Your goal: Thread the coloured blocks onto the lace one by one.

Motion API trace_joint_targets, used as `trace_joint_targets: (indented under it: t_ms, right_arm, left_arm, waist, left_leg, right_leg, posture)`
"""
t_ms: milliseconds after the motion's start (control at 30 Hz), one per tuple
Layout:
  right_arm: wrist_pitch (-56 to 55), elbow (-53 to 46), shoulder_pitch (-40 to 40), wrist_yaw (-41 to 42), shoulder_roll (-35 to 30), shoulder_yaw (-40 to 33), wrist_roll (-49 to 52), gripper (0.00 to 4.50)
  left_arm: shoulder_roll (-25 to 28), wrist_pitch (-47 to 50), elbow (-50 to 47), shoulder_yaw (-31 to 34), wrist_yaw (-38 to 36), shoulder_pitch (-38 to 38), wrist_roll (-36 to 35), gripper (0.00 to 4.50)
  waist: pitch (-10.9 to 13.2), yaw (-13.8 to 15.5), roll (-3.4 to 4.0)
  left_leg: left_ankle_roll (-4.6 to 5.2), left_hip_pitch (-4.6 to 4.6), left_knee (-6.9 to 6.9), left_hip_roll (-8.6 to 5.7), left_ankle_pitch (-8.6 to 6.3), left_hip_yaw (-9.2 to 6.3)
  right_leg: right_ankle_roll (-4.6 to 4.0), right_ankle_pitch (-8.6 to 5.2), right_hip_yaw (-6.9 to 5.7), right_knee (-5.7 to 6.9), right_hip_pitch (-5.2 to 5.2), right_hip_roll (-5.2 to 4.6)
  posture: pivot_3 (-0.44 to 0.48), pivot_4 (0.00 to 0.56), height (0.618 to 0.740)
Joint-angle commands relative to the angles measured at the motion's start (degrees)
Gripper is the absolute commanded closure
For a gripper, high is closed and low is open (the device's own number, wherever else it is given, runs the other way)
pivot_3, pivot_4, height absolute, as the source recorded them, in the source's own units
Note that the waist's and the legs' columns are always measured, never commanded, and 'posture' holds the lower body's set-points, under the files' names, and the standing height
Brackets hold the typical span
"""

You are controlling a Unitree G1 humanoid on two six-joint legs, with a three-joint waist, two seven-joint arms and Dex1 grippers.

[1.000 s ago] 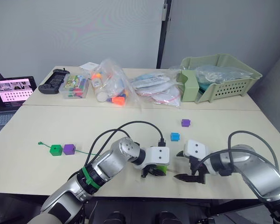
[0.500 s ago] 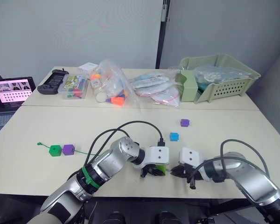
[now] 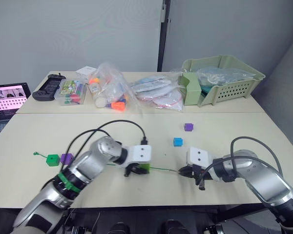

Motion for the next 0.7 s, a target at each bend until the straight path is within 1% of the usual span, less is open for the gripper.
trace_joint_targets:
  t_ms: [33, 167, 233, 267, 400, 500, 600, 667, 700]
  right_arm:
    - [0.6, -1.8, -1.5, 0.5, 0.5, 0.5, 0.2, 4.50]
    - [0.4, -1.2, -2.1, 0.5, 0.9, 1.3, -0.2, 4.50]
    - [0.2, -0.8, -2.3, 0.5, 1.0, 1.6, -0.4, 4.50]
    - [0.0, -0.8, -2.3, 0.5, 1.0, 1.7, -0.4, 4.50]
    - [-1.3, -0.4, -2.0, 1.4, 0.1, 1.8, -0.6, 4.50]
    - [-2.3, 0.5, -1.9, 2.2, -0.5, 1.8, -1.0, 4.50]
    - [-2.9, 1.1, -2.0, 2.7, -0.7, 1.7, -1.3, 4.50]
    - [-3.2, 1.4, -2.0, 3.0, -0.7, 1.5, -1.5, 4.50]
    - [-3.3, 1.6, -2.1, 3.1, -0.6, 1.6, -1.5, 4.50]
  left_arm:
    - [7.1, -2.7, 3.2, 4.8, -3.0, 3.4, -0.5, 3.19]
    - [14.5, -11.4, 10.8, 8.1, -5.5, 6.7, 0.2, 3.19]
    - [16.3, -15.6, 14.6, 9.4, -6.1, 7.7, 0.3, 3.19]
    - [16.9, -16.2, 16.0, 10.0, -6.5, 8.1, 0.1, 3.19]
    - [22.5, -27.0, 29.6, 13.2, -8.8, 8.0, 1.2, 3.19]
    - [24.2, -33.2, 39.0, 12.9, -8.8, 5.9, 3.4, 3.19]
    - [24.6, -38.5, 47.1, 12.7, -8.3, 3.5, 5.7, 3.19]
    - [24.9, -42.6, 50.3, 12.3, -8.4, 2.4, 7.2, 3.19]
    - [24.4, -42.9, 51.2, 12.9, -8.7, 1.9, 6.6, 3.19]
  waist:
    - [0.0, 0.1, 0.00]
    - [0.0, 0.3, 0.01]
    - [0.0, 0.3, 0.04]
    - [0.0, 0.3, 0.05]
    - [0.0, -0.1, 0.06]
    - [0.0, -0.3, 0.06]
    - [0.0, 0.1, 0.07]
    - [0.0, 0.1, 0.08]
    - [0.0, 0.1, 0.08]
  left_leg:
    - [0.00, -0.01, 0.00, 0.00, 0.00, 0.00]
    - [0.00, -0.03, -0.03, 0.00, 0.00, 0.02]
    - [0.00, -0.01, -0.03, 0.00, 0.00, 0.05]
    - [0.00, -0.01, -0.03, 0.00, 0.00, 0.06]
    - [0.00, 0.09, -0.08, 0.07, 0.00, 0.14]
    - [0.00, 0.22, -0.21, 0.12, 0.00, 0.28]
    - [0.00, 0.24, -0.21, 0.10, 0.00, 0.33]
    - [0.00, 0.26, -0.21, 0.10, 0.00, 0.35]
    - [0.00, 0.26, -0.21, 0.11, 0.00, 0.35]
  right_leg:
    - [0.00, 0.00, 0.00, 0.00, -0.01, -0.01]
    - [-0.01, -0.01, -0.03, -0.02, -0.05, -0.07]
    - [-0.02, -0.01, -0.03, -0.03, -0.04, -0.09]
    - [-0.02, -0.01, -0.03, -0.02, -0.04, -0.09]
    - [-0.06, -0.02, -0.03, 0.01, -0.05, -0.05]
    - [-0.23, -0.08, -0.03, 0.18, -0.14, -0.05]
    - [-0.28, -0.17, -0.04, 0.38, -0.19, -0.06]
    - [-0.28, -0.17, -0.04, 0.42, -0.19, -0.06]
    - [-0.28, -0.17, -0.04, 0.43, -0.19, -0.06]
  posture:
    - [0.000, 0.150, 0.740]
    - [0.000, 0.150, 0.740]
    - [0.000, 0.150, 0.740]
    - [0.000, 0.150, 0.740]
    - [0.000, 0.150, 0.740]
    - [0.000, 0.150, 0.740]
    - [0.000, 0.150, 0.740]
    - [0.000, 0.150, 0.740]
    - [0.000, 0.150, 0.740]
